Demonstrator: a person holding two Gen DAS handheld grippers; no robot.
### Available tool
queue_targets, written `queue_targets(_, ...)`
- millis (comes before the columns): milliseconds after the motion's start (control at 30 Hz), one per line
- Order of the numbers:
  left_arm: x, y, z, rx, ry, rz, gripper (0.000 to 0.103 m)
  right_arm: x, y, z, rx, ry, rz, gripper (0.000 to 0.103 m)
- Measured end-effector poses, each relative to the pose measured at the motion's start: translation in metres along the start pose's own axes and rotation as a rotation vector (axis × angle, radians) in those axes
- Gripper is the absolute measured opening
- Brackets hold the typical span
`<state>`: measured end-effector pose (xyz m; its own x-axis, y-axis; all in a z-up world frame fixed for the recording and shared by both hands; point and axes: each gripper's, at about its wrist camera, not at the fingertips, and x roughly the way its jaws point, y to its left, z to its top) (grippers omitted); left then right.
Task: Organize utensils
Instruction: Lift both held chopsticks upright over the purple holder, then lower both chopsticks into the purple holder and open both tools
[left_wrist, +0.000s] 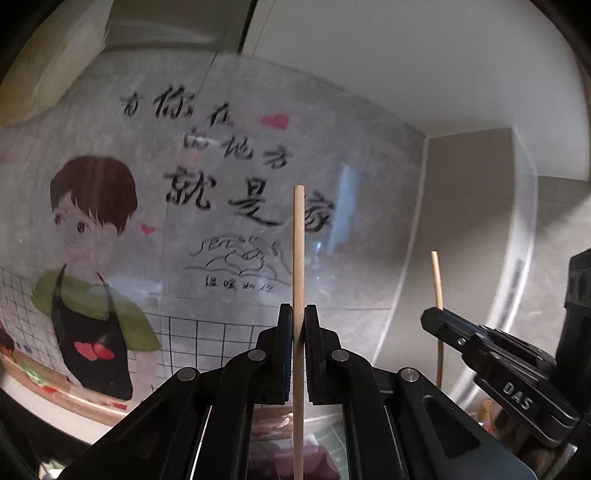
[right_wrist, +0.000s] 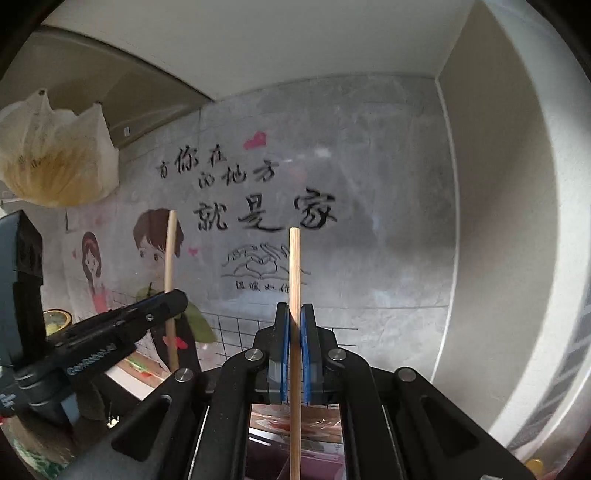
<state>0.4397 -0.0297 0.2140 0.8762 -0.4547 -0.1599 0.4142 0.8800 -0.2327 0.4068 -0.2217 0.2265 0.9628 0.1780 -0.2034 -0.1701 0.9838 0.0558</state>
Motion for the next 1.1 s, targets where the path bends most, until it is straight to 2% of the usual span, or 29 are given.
queue_targets(200,0.057,0.025,-0.042,-0.017,0.066,0.043,0.006,0.040,-0.017,-0.041,0.029,0.038,0.021,0.005)
queue_targets(433,0.101,0.042,-0.093,-0.028,0.138,0.073,0.006,0.093,-0.039,-0.094,0.076,0.122,0.054,0.005)
queue_targets(733,0.131,0.065,-0.144,-0.055,0.213,0.108,0.006,0.137,-0.047,-0.146,0.083,0.178,0.058,0.005)
queue_targets(933,0.133,0.075,-0.176,-0.096,0.315,0.111,0.008,0.145,-0.047,-0.184,0.113,0.302,0.095,0.007)
queue_targets(1000,0.130,0.078,-0.181,-0.138,0.358,0.107,0.010,0.142,-0.046,-0.191,0.129,0.345,0.116,0.013)
queue_targets(1067,0.123,0.082,-0.182,-0.171,0.400,0.114,0.022,0.134,-0.046,-0.198,0.127,0.385,0.109,0.033)
queue_targets(1100,0.115,0.083,-0.183,-0.177,0.409,0.124,0.025,0.128,-0.047,-0.199,0.127,0.398,0.096,0.035)
